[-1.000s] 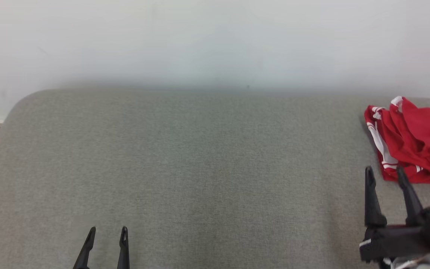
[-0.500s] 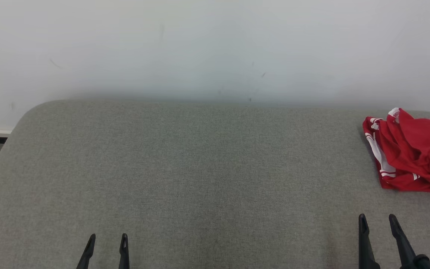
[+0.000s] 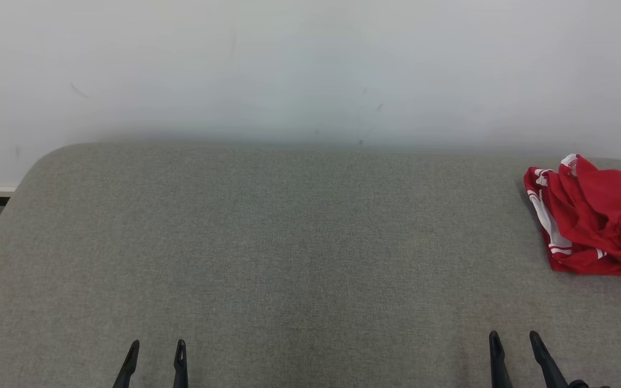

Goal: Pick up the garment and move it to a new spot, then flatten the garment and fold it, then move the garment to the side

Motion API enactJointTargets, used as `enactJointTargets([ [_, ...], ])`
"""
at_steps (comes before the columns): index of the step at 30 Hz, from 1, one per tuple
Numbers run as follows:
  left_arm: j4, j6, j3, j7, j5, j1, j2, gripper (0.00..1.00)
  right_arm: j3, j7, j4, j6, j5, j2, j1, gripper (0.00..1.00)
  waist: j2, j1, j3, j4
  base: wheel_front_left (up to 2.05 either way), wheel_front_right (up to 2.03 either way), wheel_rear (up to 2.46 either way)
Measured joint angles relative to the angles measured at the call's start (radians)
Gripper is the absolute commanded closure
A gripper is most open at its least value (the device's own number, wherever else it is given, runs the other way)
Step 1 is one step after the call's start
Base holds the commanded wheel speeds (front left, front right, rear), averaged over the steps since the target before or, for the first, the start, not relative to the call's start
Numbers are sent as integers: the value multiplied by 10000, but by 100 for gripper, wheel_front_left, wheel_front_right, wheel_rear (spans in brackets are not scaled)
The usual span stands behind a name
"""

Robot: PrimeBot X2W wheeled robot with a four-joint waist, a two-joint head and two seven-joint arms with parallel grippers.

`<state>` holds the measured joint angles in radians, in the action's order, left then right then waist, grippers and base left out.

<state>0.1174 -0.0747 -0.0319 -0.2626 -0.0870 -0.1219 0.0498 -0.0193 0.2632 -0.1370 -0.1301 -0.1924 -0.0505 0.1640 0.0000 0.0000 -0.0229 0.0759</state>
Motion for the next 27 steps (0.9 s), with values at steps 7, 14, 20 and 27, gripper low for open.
enactJointTargets([
  [7, 86, -2, 13, 0, 107, 4, 0, 0, 82, 0, -125, 0, -71, 0, -28, 0, 1, 0, 4, 3, 0, 0, 0],
  [14, 157, 2, -4, 0, 107, 5, 2, 0, 94, 0, -176, 0, -81, 0, -55, 0, 1, 0, 20, -1, 0, 0, 0],
  [20, 226, 33, -10, 0, 77, 7, 0, 0, 88, 0, -192, 0, -81, -2, -64, 0, 0, 0, 31, 2, 0, 0, 0],
  [27, 270, 35, -33, 0, -36, 4, -2, 100, 123, 0, -247, 0, -81, 0, -64, 100, 1, 0, 16, -13, 0, 0, 0],
])
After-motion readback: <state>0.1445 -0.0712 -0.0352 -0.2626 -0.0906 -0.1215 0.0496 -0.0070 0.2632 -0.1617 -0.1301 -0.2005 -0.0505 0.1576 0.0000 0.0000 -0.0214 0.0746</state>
